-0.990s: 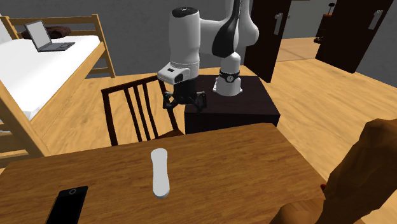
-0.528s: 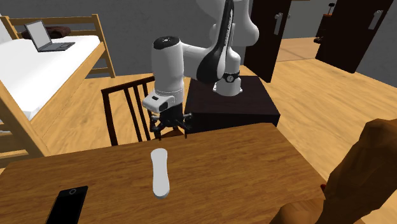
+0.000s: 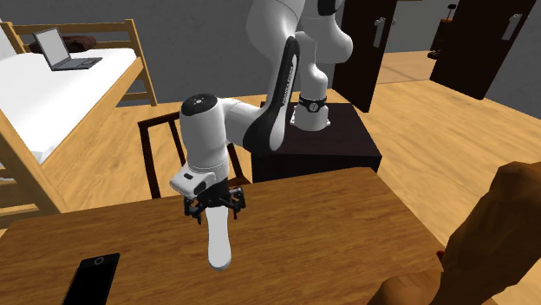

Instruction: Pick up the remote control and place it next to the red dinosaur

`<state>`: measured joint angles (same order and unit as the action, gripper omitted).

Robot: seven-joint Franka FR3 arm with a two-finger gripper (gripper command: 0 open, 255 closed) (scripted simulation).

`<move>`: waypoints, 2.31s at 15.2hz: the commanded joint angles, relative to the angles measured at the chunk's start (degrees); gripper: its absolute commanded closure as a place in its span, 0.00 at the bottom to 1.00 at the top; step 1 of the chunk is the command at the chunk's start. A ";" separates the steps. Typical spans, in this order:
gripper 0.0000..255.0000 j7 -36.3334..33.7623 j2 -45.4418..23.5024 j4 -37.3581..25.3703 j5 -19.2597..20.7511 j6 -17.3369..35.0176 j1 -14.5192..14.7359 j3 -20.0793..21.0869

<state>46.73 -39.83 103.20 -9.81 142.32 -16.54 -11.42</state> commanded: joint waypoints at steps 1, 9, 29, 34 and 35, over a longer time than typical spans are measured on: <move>0.00 0.57 -2.04 -1.61 -0.28 0.41 -0.61 0.37; 0.00 1.00 -6.27 -3.13 -0.99 3.14 -1.31 1.18; 1.00 0.79 -3.68 -2.17 -0.58 1.50 -0.92 0.69; 1.00 0.49 -0.57 -1.26 0.00 -0.70 -0.45 0.07; 1.00 0.42 0.03 -1.11 0.12 -1.16 -0.36 -0.06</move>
<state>47.28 -40.45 101.99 -9.83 141.71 -17.04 -11.35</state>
